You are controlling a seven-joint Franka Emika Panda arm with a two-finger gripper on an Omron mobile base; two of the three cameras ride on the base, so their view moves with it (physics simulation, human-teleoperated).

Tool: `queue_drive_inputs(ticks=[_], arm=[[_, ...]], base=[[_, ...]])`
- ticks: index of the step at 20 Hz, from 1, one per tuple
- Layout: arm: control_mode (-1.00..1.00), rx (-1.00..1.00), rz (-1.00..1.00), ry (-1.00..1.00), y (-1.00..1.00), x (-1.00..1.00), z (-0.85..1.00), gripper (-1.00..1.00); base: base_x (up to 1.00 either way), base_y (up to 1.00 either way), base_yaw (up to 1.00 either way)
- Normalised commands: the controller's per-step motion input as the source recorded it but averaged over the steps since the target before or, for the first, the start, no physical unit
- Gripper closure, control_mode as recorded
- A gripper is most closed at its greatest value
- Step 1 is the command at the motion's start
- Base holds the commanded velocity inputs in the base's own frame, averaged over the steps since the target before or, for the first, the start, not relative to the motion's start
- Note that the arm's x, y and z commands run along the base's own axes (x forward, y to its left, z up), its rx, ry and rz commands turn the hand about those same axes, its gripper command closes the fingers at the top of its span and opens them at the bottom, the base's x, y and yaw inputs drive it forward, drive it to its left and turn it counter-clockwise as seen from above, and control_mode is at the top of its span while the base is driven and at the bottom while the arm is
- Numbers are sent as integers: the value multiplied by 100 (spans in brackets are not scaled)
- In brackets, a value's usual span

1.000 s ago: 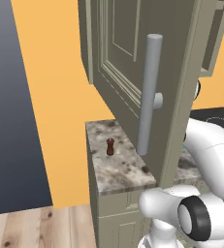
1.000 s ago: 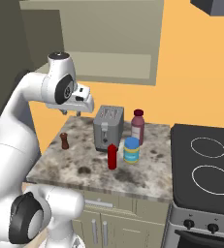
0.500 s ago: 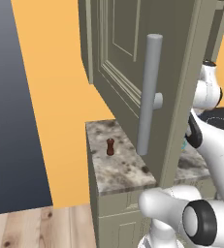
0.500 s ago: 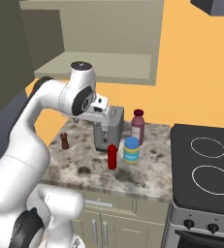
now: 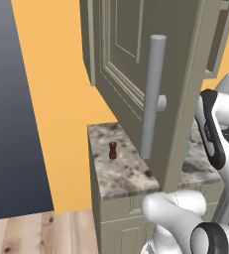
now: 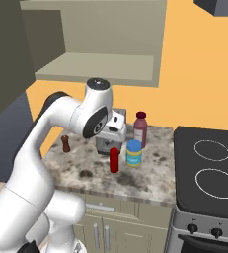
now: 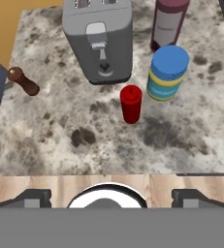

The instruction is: There are various items on the counter. Only move the condiments/shakers into the cabinet.

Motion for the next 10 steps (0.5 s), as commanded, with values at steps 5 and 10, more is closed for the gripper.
queue_drive_inputs(ticks=[5,10], arm=[[-100,0,-1,0,0,0,0,-100],[-100,-12,-9,-2,0,0,-24,-100]], base=[[0,0,0],[0,0,0]])
